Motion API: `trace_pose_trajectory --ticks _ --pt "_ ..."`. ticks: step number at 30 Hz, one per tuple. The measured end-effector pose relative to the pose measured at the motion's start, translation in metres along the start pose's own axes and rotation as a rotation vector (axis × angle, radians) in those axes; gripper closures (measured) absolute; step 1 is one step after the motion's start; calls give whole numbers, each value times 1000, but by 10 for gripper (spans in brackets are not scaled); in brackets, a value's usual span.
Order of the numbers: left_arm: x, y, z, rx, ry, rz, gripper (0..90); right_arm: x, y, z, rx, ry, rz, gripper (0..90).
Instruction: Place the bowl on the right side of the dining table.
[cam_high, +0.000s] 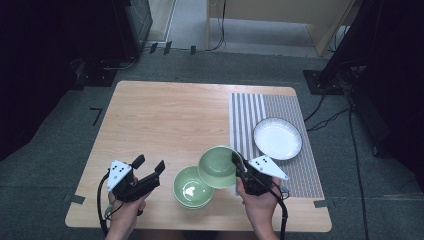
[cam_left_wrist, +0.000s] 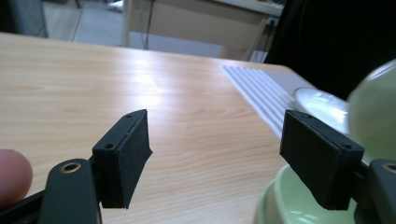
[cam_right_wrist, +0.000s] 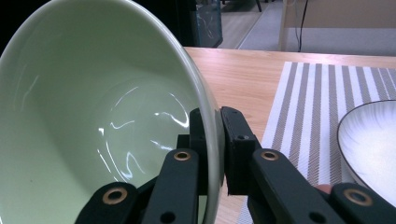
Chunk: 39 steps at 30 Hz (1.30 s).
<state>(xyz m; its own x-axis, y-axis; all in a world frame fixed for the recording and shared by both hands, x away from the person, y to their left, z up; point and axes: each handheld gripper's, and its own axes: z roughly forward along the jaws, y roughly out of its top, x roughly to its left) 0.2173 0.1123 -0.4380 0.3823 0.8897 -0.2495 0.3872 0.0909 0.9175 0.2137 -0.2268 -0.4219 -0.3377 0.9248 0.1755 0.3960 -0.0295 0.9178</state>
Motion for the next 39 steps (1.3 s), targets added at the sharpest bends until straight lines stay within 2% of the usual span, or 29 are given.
trace_pose_trajectory --ticks 7,9,10,12,13,14,15,18,19,20,21,23,27,31,32,36,39 --pt "14 -12 7 69 75 38 233 -6 1 -1 1 -7 3 849" --pt "16 -13 7 80 81 36 227 -7 1 -1 0 -9 5 849" --pt "24 -19 11 121 102 47 222 -9 2 -2 0 -9 6 849" --pt "31 -25 15 156 133 60 205 -10 2 -2 0 -13 4 848" --pt "34 -28 16 168 151 75 187 -11 2 -2 -1 -14 7 848" --pt "34 -28 16 168 151 75 184 -11 2 -2 -1 -14 7 848" --pt "40 -32 18 182 177 88 181 -13 2 -3 -1 -19 7 848" --pt "52 -39 21 227 215 95 169 -15 3 -3 -3 -25 15 848" --pt "52 -39 21 227 215 95 163 -16 3 -3 -4 -27 15 848" --pt "60 -45 24 265 249 123 155 -17 3 -4 -4 -27 16 848" --pt "64 -47 26 292 266 136 140 -17 3 -4 -4 -29 17 848" --pt "72 -51 27 338 292 134 104 -19 3 -4 -5 -33 22 848" --pt "82 -52 26 344 327 110 103 -22 4 -5 -7 -39 27 848" --pt "87 -54 26 359 360 127 94 -25 4 -5 -10 -45 30 847" --pt "90 -54 26 386 374 129 94 -25 4 -5 -10 -46 32 847" --pt "100 -53 24 415 354 82 18 -30 5 -7 -15 -58 40 847" --pt "104 -53 23 419 354 80 0 -33 6 -8 -15 -64 48 847"
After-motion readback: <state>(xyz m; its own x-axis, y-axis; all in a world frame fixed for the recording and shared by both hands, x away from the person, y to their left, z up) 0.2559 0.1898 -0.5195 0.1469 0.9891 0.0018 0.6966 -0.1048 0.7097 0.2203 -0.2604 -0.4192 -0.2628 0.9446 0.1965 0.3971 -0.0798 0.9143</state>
